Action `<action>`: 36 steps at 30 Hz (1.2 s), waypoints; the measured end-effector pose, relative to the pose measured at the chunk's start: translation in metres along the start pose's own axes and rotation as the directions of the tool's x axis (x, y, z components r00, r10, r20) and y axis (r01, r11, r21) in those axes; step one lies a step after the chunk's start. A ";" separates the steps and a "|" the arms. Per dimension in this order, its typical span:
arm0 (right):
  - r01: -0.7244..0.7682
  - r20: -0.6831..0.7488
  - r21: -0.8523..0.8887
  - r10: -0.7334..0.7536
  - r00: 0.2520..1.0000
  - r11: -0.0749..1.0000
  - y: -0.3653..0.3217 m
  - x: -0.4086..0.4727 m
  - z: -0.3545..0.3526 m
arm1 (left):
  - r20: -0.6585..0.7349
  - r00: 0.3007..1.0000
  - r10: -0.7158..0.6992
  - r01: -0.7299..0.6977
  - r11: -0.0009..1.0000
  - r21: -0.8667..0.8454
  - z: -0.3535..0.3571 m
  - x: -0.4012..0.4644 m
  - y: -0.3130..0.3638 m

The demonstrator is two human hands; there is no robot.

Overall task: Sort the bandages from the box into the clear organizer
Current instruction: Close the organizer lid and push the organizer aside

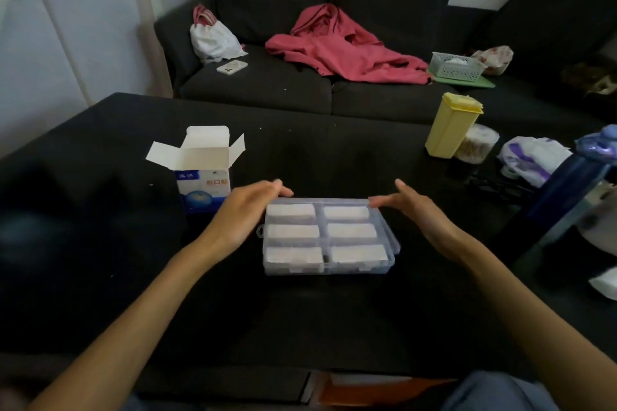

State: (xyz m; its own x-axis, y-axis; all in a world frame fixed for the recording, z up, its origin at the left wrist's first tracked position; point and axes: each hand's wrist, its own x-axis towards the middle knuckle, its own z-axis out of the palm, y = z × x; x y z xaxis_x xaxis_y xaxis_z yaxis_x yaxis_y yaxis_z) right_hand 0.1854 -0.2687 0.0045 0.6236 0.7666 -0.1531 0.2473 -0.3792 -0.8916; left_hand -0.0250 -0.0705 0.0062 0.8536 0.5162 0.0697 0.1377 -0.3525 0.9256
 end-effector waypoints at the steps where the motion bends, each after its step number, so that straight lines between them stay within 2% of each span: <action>1: 0.009 0.016 -0.081 -0.008 1.000 0.997 0.000 -0.008 0.003 | 0.045 0.999 0.022 -0.025 0.997 0.071 0.004 -0.009 -0.001; 4: 0.100 0.054 -0.271 -0.088 0.995 0.957 0.005 -0.034 0.022 | 0.179 0.982 0.065 -0.133 0.908 0.398 0.018 -0.038 -0.012; 7: 0.235 0.103 -0.616 -0.218 0.970 0.752 0.018 -0.051 0.034 | 0.309 0.946 0.104 -0.282 0.735 0.617 0.030 -0.054 -0.029; 9: 0.289 0.150 -0.740 -0.269 0.951 0.608 0.028 -0.057 0.035 | 0.334 0.934 0.125 -0.333 0.643 0.690 0.034 -0.057 -0.043; 11: 0.330 0.187 -0.807 -0.318 0.929 0.490 0.034 -0.059 0.036 | 0.326 0.933 0.154 -0.350 0.602 0.718 0.035 -0.057 -0.051; 15: 0.344 0.216 -0.857 -0.340 0.915 0.383 0.047 -0.057 0.039 | 0.289 0.926 0.245 -0.379 0.591 0.712 0.037 -0.056 -0.062; 19: 0.337 0.200 -0.841 -0.335 0.921 0.423 0.051 -0.058 0.042 | 0.267 0.924 0.273 -0.380 0.584 0.717 0.039 -0.056 -0.062; 24: 0.317 0.182 -0.806 -0.301 0.936 0.499 0.047 -0.056 0.040 | 0.250 0.932 0.264 -0.363 0.670 0.648 0.037 -0.053 -0.058; 27: 0.331 0.188 -0.810 -0.319 0.929 0.485 0.043 -0.055 0.039 | 0.193 0.944 0.268 -0.329 0.717 0.614 0.033 -0.054 -0.056; 29: 0.335 0.183 -0.813 -0.337 0.923 0.476 0.040 -0.055 0.039 | 0.197 0.941 0.275 -0.337 0.706 0.622 0.034 -0.055 -0.055; 33: 0.318 0.165 -0.858 -0.370 0.914 0.403 0.037 -0.058 0.044 | 0.226 0.924 0.309 -0.379 0.653 0.656 0.034 -0.055 -0.058; 36: 0.303 0.172 -0.922 -0.450 0.876 0.239 0.034 -0.054 0.051 | 0.278 0.887 0.369 -0.452 0.571 0.686 0.025 -0.048 -0.062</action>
State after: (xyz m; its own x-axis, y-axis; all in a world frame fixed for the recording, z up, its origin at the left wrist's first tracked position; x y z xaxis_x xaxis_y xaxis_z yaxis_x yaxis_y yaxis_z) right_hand 0.1221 -0.2962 -0.0397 0.3078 0.9314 0.1942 0.9323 -0.3359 0.1337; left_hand -0.0615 -0.0929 -0.0634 0.9474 0.1112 0.3001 0.0372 -0.9696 0.2418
